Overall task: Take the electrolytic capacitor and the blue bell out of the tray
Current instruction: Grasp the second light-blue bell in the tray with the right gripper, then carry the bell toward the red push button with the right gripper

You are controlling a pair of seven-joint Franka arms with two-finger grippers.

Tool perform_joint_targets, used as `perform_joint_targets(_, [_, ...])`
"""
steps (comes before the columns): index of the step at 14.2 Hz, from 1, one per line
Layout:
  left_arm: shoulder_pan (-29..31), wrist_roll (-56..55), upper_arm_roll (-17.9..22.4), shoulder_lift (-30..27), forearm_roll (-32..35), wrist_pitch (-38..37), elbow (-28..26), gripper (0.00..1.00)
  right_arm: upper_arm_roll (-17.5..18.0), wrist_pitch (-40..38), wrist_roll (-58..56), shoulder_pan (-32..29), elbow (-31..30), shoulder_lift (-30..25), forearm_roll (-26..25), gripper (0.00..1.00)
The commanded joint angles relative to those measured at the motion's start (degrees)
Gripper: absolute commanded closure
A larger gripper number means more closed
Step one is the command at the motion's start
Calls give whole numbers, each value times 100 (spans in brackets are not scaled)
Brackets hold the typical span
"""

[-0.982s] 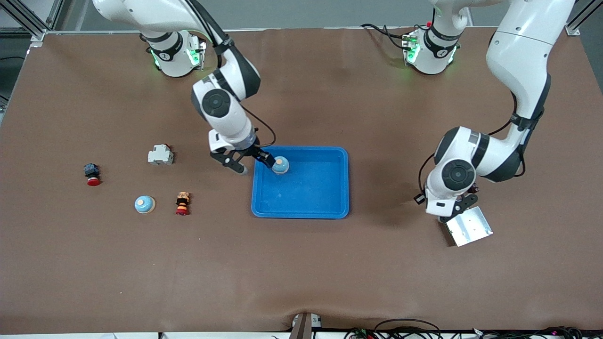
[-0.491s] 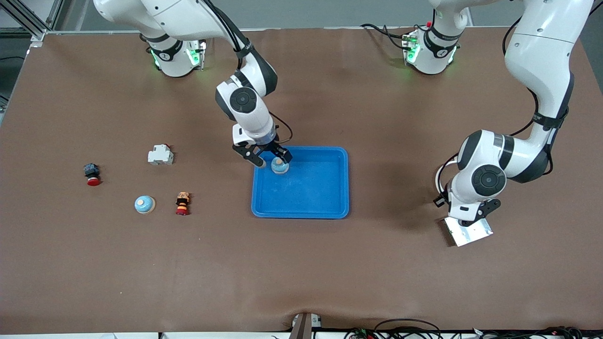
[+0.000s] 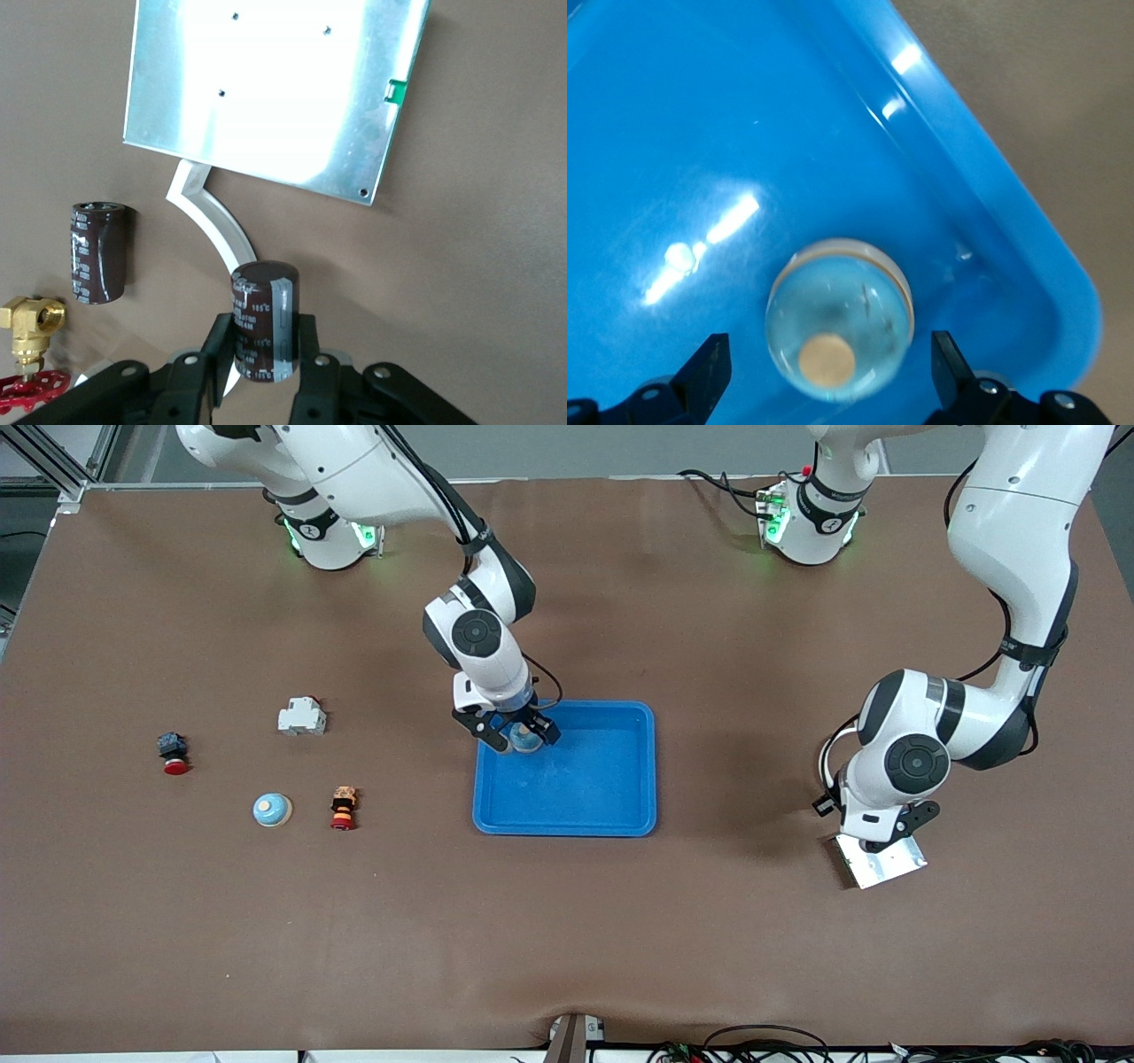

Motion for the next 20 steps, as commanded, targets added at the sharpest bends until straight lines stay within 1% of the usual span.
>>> perform_joint_targets(1, [-42,-78,-30,-59,58,-11,2,100,-178,-10,161,134,329,325,-181,0])
perform_joint_targets(3, [-42,-87,-56,-59,58,-11,19,100,-178,-19,161,134,338,352,-260,0])
perform_joint_targets(4, [-33,-87,-91,-59,49,-11,20,100,-178,-37,153,108,347,344,-260,34])
perform_joint_targets(5, [-42,-104,-100,-67,49,-11,28,100,-169,-72,153,90,382,326,-252,77])
perform_joint_targets(6, [-51,-139,-143,-68,14,-11,63,100,-169,-98,161,99,408,317,-225,100])
perform_joint_targets(8, [-86,-166,-188,-32,-118,-11,107,100,-160,-282,231,117,487,291,-216,100])
perform_joint_targets(11, [-77,-157,-188,-50,-127,-11,134,100,-160,-1325,241,108,934,186,-216,100])
perform_joint_targets(13, [-77,-166,-188,-41,-118,-11,125,100,-169,-1845,57,29,997,-86,-243,100])
perform_joint_targets(15, [-68,-166,-188,-41,-118,-11,116,100,-169,-2450,-504,-216,980,-411,-243,100])
perform_joint_targets(17, [-68,-175,-188,-41,-118,-11,125,100,-169,-2883,-979,-436,823,-797,-243,100])
perform_joint_targets(20, [-68,-175,-188,-85,-127,-11,125,100,-178,-2876,-1936,-910,16,-1465,-251,100])
